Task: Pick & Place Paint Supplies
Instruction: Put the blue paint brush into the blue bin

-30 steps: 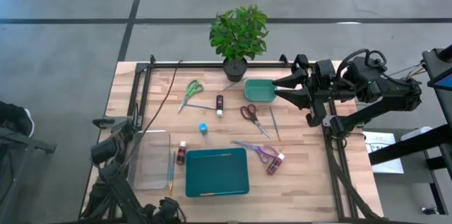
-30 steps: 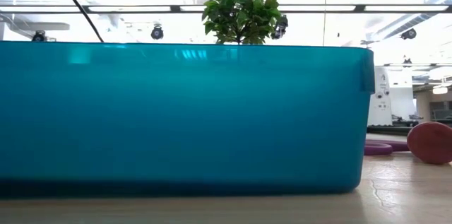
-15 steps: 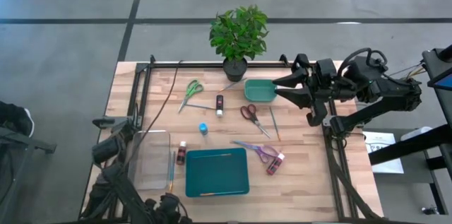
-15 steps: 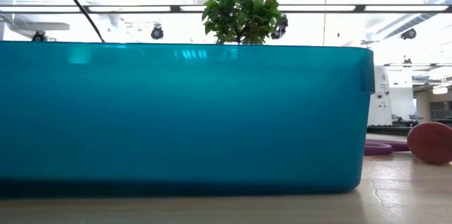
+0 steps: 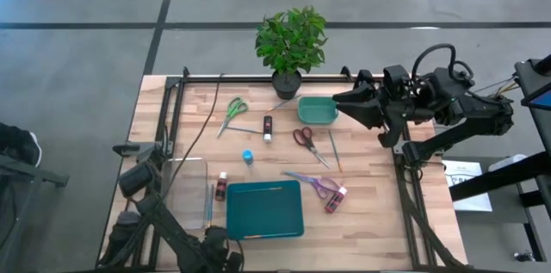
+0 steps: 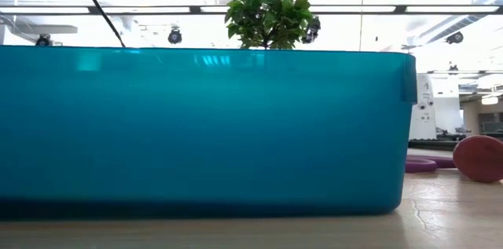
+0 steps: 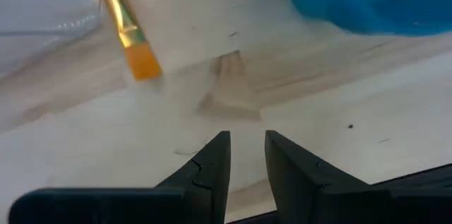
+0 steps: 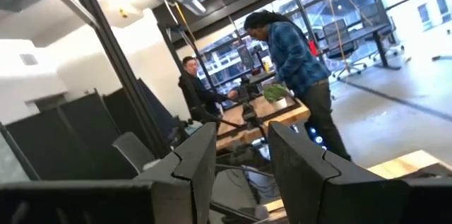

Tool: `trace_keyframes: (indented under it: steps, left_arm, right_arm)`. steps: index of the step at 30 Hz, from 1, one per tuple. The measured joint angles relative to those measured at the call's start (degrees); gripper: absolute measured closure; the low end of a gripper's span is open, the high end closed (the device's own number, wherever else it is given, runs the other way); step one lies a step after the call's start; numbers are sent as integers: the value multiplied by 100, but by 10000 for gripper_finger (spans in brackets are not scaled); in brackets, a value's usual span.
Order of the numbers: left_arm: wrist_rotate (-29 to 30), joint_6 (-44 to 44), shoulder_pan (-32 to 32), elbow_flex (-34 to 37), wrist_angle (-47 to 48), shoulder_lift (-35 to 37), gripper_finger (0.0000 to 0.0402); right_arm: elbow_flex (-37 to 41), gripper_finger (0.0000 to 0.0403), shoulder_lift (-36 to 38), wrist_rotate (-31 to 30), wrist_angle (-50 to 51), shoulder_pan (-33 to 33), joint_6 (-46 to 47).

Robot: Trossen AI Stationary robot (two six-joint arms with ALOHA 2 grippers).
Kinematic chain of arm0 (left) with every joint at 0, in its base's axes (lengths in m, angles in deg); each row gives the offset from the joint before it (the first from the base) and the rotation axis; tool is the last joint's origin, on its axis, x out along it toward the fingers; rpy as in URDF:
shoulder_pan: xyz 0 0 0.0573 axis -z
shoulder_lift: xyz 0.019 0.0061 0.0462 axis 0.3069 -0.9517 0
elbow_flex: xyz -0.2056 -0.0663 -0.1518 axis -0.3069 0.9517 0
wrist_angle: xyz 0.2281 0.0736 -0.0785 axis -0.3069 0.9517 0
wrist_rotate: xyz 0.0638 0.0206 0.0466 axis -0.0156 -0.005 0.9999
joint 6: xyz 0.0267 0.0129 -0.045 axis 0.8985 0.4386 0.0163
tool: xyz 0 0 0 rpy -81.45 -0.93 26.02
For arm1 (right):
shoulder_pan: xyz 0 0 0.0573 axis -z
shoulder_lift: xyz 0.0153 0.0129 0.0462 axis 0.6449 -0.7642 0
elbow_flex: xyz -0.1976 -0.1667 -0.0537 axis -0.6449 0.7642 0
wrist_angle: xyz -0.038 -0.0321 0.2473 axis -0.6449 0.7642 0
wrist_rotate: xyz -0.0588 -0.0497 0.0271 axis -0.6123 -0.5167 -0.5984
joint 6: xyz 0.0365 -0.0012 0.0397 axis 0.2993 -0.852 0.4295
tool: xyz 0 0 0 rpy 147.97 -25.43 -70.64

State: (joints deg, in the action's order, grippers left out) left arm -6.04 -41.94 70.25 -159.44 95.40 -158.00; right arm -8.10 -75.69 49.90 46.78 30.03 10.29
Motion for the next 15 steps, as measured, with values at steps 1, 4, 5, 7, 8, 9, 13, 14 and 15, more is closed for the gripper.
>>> trace_keyframes:
  steps: [1, 4, 5, 7, 8, 9, 13, 14, 15]
  left_arm:
    - [-2, 2, -8, 18, -2, 0, 303]
    - [-14, 8, -33, 64, 51, 2, 303]
    - [-20, 8, -49, 91, 64, 2, 303]
    - [-23, 10, -84, 132, 90, -2, 303]
    - [-23, 10, -106, 161, 102, -7, 303]
    - [-23, 8, -127, 191, 122, -7, 303]
    - [-45, -20, -215, 278, 183, -15, 303]
    - [-56, -40, -233, 280, 222, -15, 303]
    - [-62, -42, -253, 280, 258, -15, 303]
  right_arm:
    - [0, 274, -2, 3, 4, 0, 73]
    - [1, 274, -2, 5, 3, 0, 256]
    - [2, 274, -2, 5, 0, 0, 268]
    - [0, 274, 0, 5, 0, 0, 267]
    - [2, 274, 0, 5, -2, 0, 267]
    - [2, 274, 0, 5, -2, 0, 265]
    - [0, 274, 0, 7, -33, 0, 188]
    - [1, 274, 0, 8, -33, 0, 182]
    - [1, 274, 0, 8, -31, 0, 179]
